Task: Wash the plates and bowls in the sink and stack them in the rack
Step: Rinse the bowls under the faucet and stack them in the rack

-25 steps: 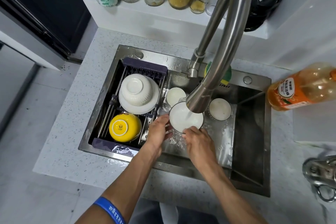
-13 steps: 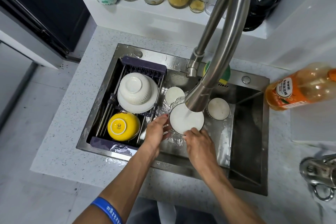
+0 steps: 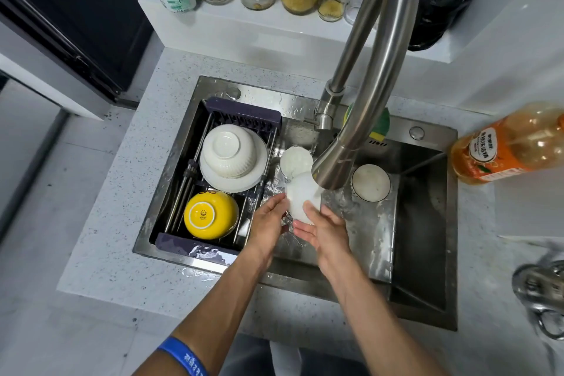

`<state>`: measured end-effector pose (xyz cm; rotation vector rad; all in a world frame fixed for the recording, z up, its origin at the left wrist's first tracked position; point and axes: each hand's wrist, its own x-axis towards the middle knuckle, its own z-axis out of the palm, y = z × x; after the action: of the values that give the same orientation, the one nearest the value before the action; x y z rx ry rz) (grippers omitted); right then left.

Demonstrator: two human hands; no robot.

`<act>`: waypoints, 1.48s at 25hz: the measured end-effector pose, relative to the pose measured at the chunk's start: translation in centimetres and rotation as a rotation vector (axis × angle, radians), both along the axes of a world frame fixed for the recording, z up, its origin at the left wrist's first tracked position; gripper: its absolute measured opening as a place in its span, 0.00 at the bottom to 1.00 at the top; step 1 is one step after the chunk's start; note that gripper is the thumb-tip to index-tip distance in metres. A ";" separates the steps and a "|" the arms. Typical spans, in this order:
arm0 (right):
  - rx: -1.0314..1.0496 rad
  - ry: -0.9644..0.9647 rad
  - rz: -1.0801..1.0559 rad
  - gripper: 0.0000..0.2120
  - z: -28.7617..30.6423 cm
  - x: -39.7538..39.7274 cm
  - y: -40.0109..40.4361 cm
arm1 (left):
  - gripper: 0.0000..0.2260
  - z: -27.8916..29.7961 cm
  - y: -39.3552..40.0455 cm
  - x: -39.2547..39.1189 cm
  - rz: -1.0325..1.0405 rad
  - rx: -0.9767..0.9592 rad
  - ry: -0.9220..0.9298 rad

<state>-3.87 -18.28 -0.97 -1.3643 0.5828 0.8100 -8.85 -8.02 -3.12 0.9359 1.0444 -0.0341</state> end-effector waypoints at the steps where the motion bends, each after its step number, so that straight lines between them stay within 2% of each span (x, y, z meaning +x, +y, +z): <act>1: 0.037 0.102 -0.044 0.06 -0.2 0.6 0.8 | 0.12 -0.3 0.4 -0.2 0.010 0.011 0.006; 3: 0.069 0.229 -0.092 0.12 -0.1 1.8 2.1 | 0.13 -0.3 1.1 -0.6 0.041 0.028 0.019; 7: 0.070 0.308 -0.144 0.07 1.3 3.2 2.8 | 0.11 0.4 1.6 0.0 0.077 0.035 -0.001; 10: 0.069 0.330 -0.144 0.08 1.8 3.5 0.8 | 0.12 0.3 0.9 1.1 0.052 0.031 -0.026; 15: 0.058 0.384 -0.175 0.20 2.4 3.9 -4.0 | 0.08 0.2 -1.8 3.7 -0.111 0.081 -0.043; 17: 0.057 0.369 -0.194 0.20 2.9 4.3 -5.3 | 0.12 0.4 -2.9 4.6 -0.243 0.093 -0.021; 19: 0.065 0.319 -0.207 0.17 3.2 4.6 -6.0 | 0.14 0.4 -3.7 5.6 -0.282 0.079 0.012; 21: 0.023 0.187 -0.131 0.14 3.2 4.1 -5.6 | 0.14 0.2 -3.7 6.1 -0.259 0.063 0.058; 22: -0.053 0.058 -0.035 0.13 3.0 3.5 -5.1 | 0.14 0.5 -3.5 6.1 -0.222 0.038 0.079; 25: -0.258 -0.498 0.337 0.07 1.7 1.1 -3.6 | 0.19 0.9 -2.2 4.7 -0.061 -0.145 0.082; 27: -0.422 -0.861 0.635 0.10 0.6 0.2 -3.6 | 0.21 1.1 -1.2 3.7 0.008 -0.258 0.034; 29: -0.674 -1.138 0.884 0.12 -0.2 -0.4 -4.9 | 0.23 1.2 -0.9 3.2 0.043 -0.343 -0.017; 30: -0.778 -1.226 0.928 0.11 0.0 -0.8 -5.2 | 0.24 1.3 -0.9 3.1 0.048 -0.365 -0.026; 32: -0.889 -1.303 0.947 0.09 0.1 -1.3 -5.2 | 0.24 1.2 -1.1 3.0 0.058 -0.379 -0.037; 34: -0.880 -1.297 0.959 0.12 -0.1 -1.1 -4.9 | 0.23 1.1 -1.2 2.9 0.061 -0.389 -0.053; 35: -0.827 -1.255 0.942 0.14 -0.3 -0.7 -4.9 | 0.23 1.2 -1.1 2.8 0.044 -0.391 -0.060; 37: -0.567 -1.041 0.770 0.13 -0.3 -0.1 -4.8 | 0.22 1.4 -0.7 2.7 -0.015 -0.368 -0.069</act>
<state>-3.98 -23.11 -1.23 -2.3245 -0.6273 0.3931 -6.11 -8.68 -1.76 0.6059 0.9277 -0.1987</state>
